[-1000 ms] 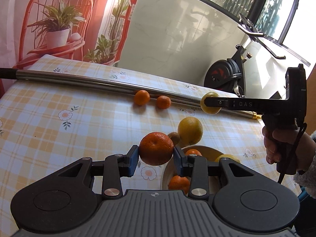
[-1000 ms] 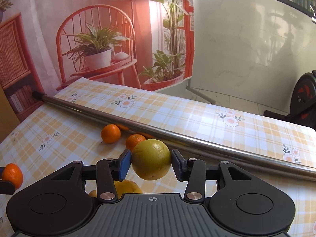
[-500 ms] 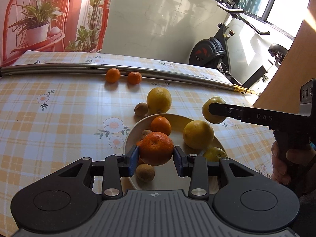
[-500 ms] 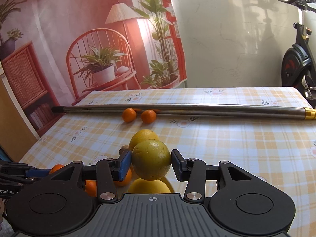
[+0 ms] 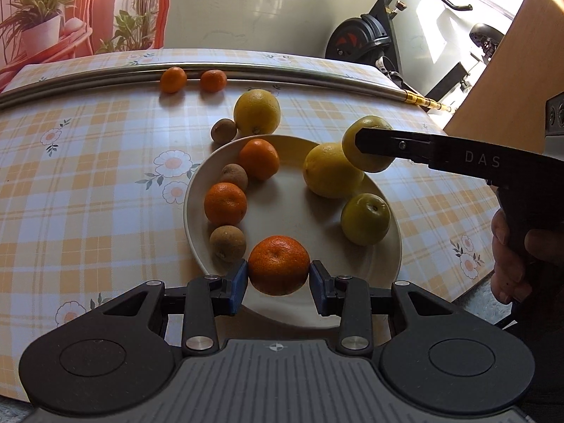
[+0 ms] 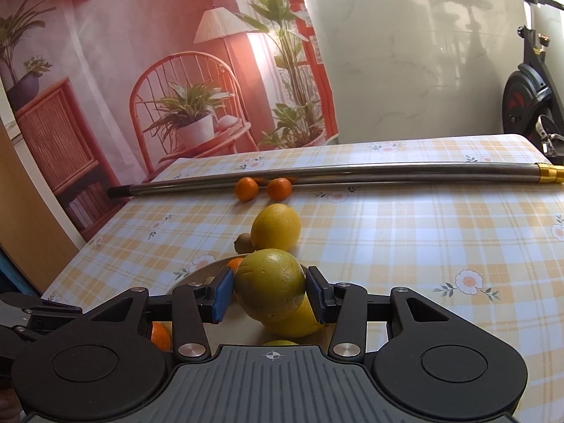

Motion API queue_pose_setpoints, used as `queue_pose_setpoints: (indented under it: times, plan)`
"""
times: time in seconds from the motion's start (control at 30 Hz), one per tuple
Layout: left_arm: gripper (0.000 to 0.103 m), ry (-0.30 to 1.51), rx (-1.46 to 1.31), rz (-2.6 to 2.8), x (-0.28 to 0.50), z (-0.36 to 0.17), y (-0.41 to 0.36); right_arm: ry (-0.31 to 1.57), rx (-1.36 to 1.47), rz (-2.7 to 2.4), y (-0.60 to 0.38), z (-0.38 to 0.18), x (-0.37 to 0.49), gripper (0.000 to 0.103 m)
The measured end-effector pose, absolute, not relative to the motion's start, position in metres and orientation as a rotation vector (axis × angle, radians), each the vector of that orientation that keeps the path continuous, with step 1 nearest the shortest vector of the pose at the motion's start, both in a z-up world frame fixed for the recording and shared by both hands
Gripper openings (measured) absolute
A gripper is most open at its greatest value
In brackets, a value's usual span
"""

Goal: Organize fruits
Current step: 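Carry the orange and lemon over the cream plate with both tools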

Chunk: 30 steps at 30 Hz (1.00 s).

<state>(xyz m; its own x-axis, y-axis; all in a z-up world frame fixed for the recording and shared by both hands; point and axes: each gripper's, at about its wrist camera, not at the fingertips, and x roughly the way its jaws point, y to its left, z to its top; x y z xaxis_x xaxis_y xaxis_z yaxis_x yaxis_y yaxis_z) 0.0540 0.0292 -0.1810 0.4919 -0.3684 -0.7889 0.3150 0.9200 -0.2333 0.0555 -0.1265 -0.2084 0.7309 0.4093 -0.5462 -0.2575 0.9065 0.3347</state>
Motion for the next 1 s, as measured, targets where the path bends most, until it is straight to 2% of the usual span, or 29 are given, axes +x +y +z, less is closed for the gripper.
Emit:
queue_pose_setpoints:
  times: [0.67, 1.0]
  plan:
    - [0.040, 0.946, 0.113, -0.343, 0.072, -0.194, 0.016, 0.656, 0.246, 0.380, -0.125, -0.206, 0.055, 0.041]
    - [0.041, 0.905, 0.071, -0.327, 0.083, -0.198, 0.021, 0.658, 0.249, 0.371, -0.126, -0.207, 0.057, 0.041]
